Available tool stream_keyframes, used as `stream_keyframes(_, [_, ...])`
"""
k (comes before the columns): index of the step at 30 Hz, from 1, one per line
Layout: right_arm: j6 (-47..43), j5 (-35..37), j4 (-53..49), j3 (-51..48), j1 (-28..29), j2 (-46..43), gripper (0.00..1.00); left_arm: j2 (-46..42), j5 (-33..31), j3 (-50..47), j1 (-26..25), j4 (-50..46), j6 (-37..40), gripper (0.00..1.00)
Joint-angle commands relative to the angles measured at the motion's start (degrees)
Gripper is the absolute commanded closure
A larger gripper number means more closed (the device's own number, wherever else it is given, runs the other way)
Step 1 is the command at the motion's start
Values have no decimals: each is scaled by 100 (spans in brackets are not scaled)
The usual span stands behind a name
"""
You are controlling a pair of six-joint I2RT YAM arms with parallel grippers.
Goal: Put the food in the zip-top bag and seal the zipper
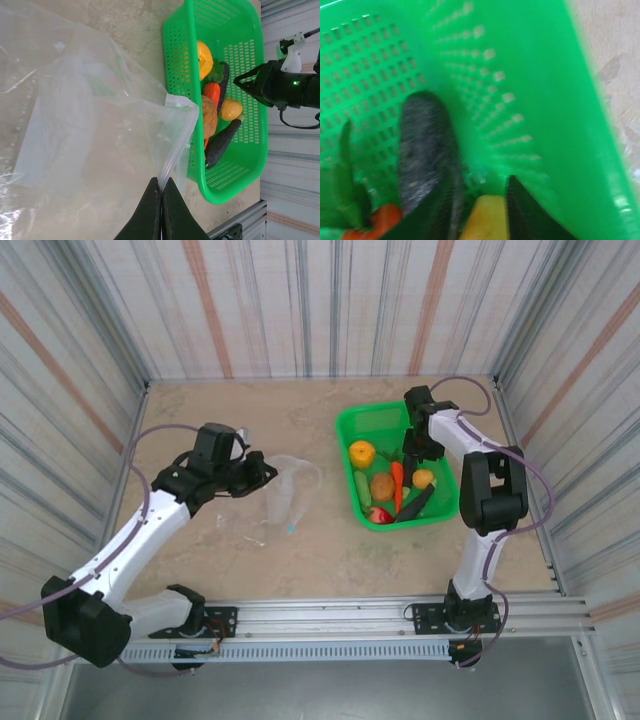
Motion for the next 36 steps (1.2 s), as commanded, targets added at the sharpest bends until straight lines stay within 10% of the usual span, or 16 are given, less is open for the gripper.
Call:
stream_keyframes(1, [-427, -688, 417, -17, 447, -547, 39, 329, 157, 382, 1, 84, 194, 100])
stream_keyframes(9, [-322, -2390, 848, 249, 627, -332, 7, 474, -210, 661, 28, -146, 699, 100])
stream_keyframes(36, [-794, -1259, 456, 566, 885, 659, 15, 494, -152, 621, 72, -278, 886, 100])
